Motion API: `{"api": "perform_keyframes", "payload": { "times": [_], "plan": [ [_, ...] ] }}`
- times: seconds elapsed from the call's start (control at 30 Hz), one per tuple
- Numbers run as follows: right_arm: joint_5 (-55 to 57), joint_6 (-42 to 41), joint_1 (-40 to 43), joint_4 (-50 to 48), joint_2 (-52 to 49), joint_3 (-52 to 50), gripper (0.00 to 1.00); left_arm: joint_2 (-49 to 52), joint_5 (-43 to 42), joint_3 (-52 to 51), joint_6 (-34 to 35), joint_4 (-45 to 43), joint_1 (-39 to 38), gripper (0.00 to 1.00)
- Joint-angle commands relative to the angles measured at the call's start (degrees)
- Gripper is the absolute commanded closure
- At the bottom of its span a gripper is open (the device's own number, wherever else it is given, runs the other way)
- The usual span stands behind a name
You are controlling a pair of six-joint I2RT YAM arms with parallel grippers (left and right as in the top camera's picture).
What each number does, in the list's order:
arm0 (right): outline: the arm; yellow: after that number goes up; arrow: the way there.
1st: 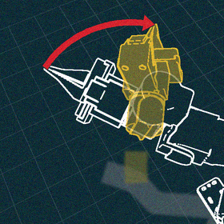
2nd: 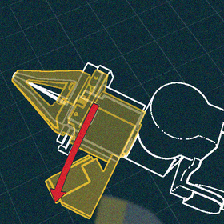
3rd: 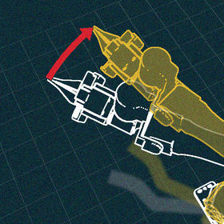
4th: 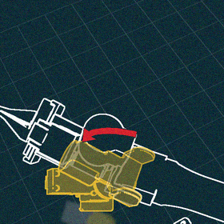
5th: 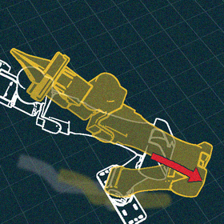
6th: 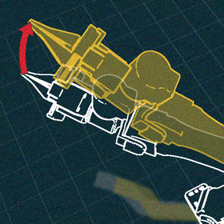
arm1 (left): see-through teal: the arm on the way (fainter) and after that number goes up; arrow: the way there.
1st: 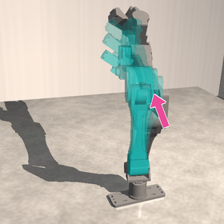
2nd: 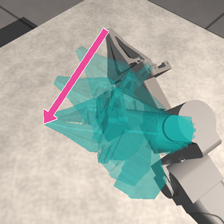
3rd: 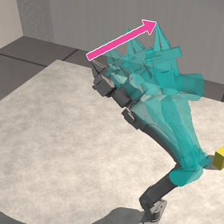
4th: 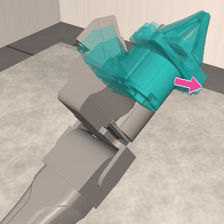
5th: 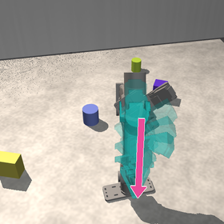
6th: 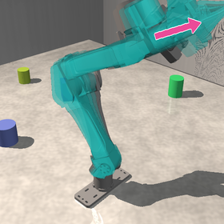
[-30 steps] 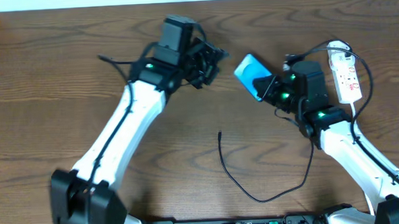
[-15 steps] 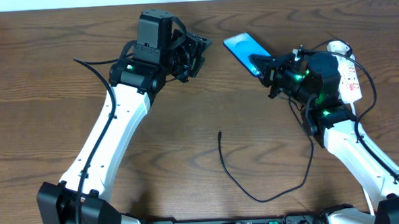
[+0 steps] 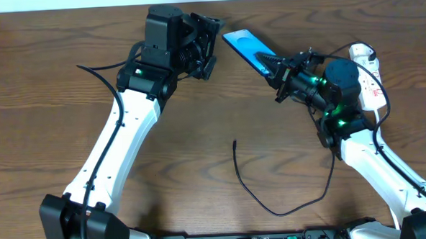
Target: Plug charger to phone and switch on socket
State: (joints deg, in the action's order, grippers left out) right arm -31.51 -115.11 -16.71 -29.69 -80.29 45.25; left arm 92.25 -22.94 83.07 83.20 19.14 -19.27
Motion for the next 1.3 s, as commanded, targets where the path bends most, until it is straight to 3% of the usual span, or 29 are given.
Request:
{"api": "perform_keyframes", "payload": {
  "times": [0.0, 0.27, 1.1, 1.27],
  "plan": [
    [-0.6, -2.3, -0.9, -1.1, 0.5, 1.2, 0.99, -0.5, 0.7, 0.4, 0.7, -0.2, 0.2, 0.12],
    [-0.6, -2.3, -3.0, -5.8, 0.5, 1.2, 0.99, -0.5, 0.7, 0.4, 0.8, -0.2, 0.2, 0.11],
    [-3.0, -2.3, -7.0, -7.7, 0.5, 1.2, 0.99, -0.5, -3.6, 0.3, -1.0, 0.0, 0.2, 0.11],
    [-3.2, -2.3, -7.0, -7.9, 0.5, 1.2, 0.99, -0.5, -3.6, 0.3, -1.0, 0.0, 0.2, 0.15]
  ]
}}
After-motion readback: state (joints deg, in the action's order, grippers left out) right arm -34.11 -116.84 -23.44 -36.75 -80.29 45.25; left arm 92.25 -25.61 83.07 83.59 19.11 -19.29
